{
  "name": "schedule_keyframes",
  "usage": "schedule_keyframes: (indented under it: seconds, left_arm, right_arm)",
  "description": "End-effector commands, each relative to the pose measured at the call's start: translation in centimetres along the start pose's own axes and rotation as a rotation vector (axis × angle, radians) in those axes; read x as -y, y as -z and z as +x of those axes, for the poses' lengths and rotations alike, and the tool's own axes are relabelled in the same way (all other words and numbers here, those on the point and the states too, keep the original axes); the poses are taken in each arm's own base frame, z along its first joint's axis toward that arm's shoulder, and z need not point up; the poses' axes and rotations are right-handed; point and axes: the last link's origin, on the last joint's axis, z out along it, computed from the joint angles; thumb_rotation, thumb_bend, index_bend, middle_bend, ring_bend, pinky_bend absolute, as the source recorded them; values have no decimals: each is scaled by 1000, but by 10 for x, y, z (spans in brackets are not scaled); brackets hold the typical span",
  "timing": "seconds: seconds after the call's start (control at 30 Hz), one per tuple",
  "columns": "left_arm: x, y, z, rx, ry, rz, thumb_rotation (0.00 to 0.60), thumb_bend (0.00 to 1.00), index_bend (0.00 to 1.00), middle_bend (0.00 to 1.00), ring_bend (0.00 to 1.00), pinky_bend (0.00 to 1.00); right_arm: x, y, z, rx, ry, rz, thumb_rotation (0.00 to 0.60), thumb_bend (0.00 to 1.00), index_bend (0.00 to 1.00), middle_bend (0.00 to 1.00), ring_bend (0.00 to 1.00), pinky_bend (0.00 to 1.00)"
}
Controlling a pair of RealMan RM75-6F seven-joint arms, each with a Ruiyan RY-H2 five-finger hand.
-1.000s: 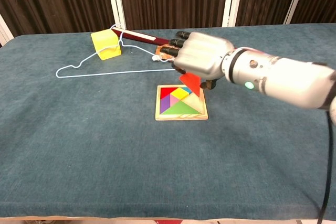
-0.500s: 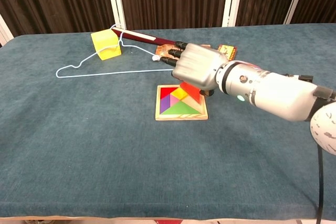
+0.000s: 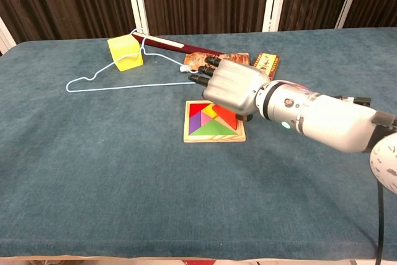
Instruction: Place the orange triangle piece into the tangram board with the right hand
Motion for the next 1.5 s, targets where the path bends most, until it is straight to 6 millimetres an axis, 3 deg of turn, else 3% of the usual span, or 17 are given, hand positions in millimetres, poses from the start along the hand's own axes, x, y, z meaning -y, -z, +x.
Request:
schedule_keyframes:
  seconds: [0.03, 0.63, 1.07, 1.5]
  left_arm:
    - [0, 1, 0, -1, 0, -2, 600, 439, 0, 0, 0, 30]
    - [-1, 0, 0, -9, -7, 9, 600, 440, 0, 0, 0, 31]
    - [0, 1, 0, -13, -5, 11, 600, 439, 0, 0, 0, 31]
    - [-1, 1, 1, -12, -4, 8, 600, 439, 0, 0, 0, 31]
  right_arm:
    - [1, 2, 0, 0, 2, 2, 600, 488, 502, 0, 0, 0]
    - [4, 11, 2, 5, 8, 15, 600, 488, 489, 0, 0, 0]
    - [5, 11, 2, 9, 3, 22, 600, 487, 420, 0, 0, 0]
    - [-22, 12, 3, 31, -94, -46, 600, 510, 420, 0, 0, 0]
